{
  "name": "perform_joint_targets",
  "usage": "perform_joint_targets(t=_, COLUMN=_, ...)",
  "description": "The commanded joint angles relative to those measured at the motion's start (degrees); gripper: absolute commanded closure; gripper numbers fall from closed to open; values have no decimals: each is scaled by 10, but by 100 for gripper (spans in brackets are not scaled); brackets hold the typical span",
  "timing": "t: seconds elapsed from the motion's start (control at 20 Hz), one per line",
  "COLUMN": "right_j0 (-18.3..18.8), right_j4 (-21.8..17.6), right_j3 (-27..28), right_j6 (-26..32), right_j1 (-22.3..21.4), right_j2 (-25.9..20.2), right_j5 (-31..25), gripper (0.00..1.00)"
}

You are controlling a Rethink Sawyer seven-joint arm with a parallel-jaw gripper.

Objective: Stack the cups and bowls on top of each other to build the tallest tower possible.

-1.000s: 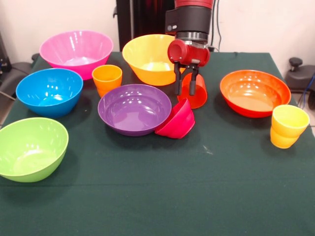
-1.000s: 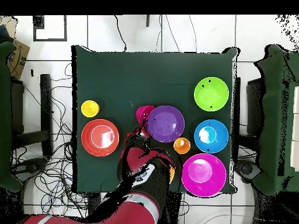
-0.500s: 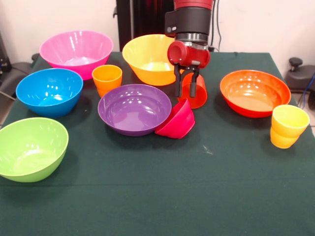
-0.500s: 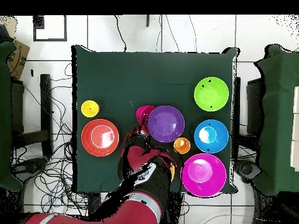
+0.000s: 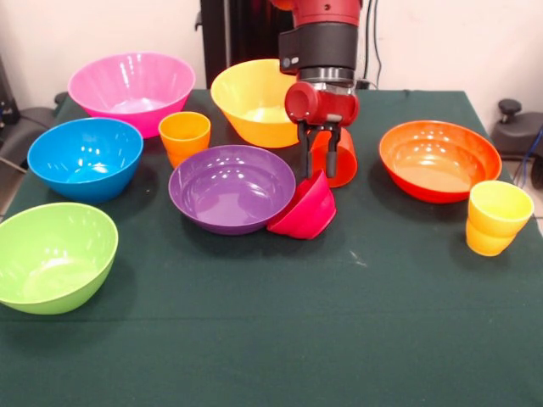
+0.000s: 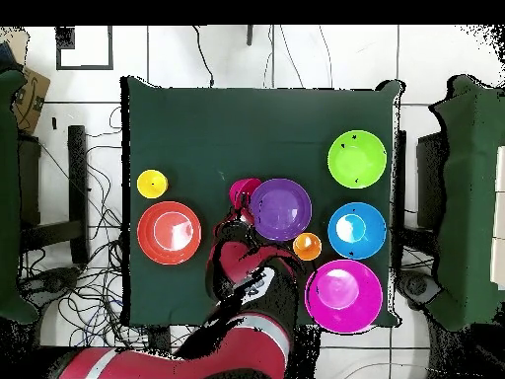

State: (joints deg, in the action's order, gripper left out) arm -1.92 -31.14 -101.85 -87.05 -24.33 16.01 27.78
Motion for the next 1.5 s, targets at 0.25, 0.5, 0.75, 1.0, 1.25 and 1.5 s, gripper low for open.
perform_joint_targets(t=0.25, right_j0=9, right_j4=-27, right_j3=63, right_j6=-68, right_j1=42, right_j2=-73, right_j5=32, gripper=0)
perform_joint_targets(t=0.5, right_j0=6, right_j4=-31, right_j3=70, right_j6=-64, right_j1=50, right_j2=-70, right_j5=41, gripper=0)
perform_joint_targets(t=0.75, right_j0=3, right_j4=-33, right_j3=72, right_j6=-63, right_j1=55, right_j2=-66, right_j5=59, gripper=0)
perform_joint_targets(t=1.0, right_j0=1, right_j4=-25, right_j3=71, right_j6=-66, right_j1=58, right_j2=-62, right_j5=81, gripper=100)
perform_joint_targets(t=1.25, right_j0=-2, right_j4=-25, right_j3=70, right_j6=-65, right_j1=61, right_j2=-59, right_j5=92, gripper=100)
perform_joint_targets(t=1.5, right_j0=-20, right_j4=-30, right_j3=81, right_j6=-42, right_j1=56, right_j2=-41, right_j5=30, gripper=100)
